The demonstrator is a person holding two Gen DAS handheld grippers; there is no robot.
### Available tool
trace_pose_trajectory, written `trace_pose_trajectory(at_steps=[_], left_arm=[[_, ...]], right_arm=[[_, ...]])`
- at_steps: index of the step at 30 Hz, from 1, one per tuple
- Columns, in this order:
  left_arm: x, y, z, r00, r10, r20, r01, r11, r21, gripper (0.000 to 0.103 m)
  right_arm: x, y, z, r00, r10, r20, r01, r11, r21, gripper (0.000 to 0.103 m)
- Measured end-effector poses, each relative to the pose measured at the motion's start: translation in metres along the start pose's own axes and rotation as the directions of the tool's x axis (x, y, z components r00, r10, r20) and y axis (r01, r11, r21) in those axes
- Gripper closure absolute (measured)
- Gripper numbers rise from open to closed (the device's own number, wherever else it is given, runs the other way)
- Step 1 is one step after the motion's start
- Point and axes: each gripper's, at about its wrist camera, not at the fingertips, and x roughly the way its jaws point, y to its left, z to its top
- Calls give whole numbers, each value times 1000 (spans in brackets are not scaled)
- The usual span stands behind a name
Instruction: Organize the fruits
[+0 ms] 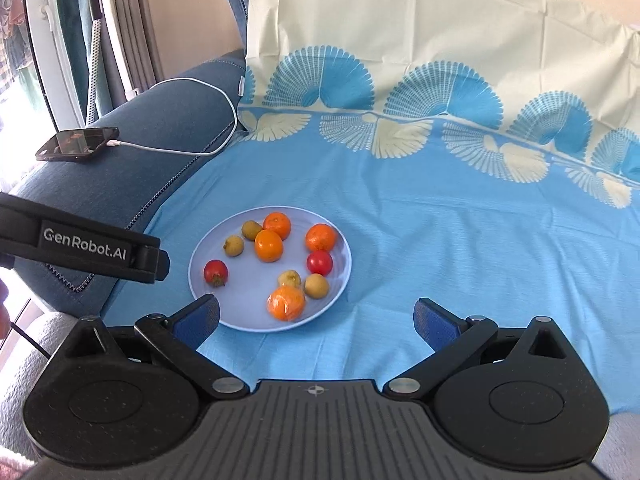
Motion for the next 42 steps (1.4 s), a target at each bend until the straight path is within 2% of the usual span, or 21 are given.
trace_pose_trajectory(at_steps=[12, 25, 42], left_arm=[[-27, -7, -20, 999, -10, 40, 9, 999, 33, 0], [-18, -7, -21, 999, 32, 19, -33, 998, 47, 0], [-13, -9, -20, 999, 43, 11, -43, 998, 55, 0]], right_arm=[[-38, 5, -7, 997, -30, 71, 31, 999, -14, 1], [-33, 6, -7, 998, -39, 58, 40, 999, -12, 1], [-28, 5, -7, 998, -46, 49, 46, 999, -7, 1]])
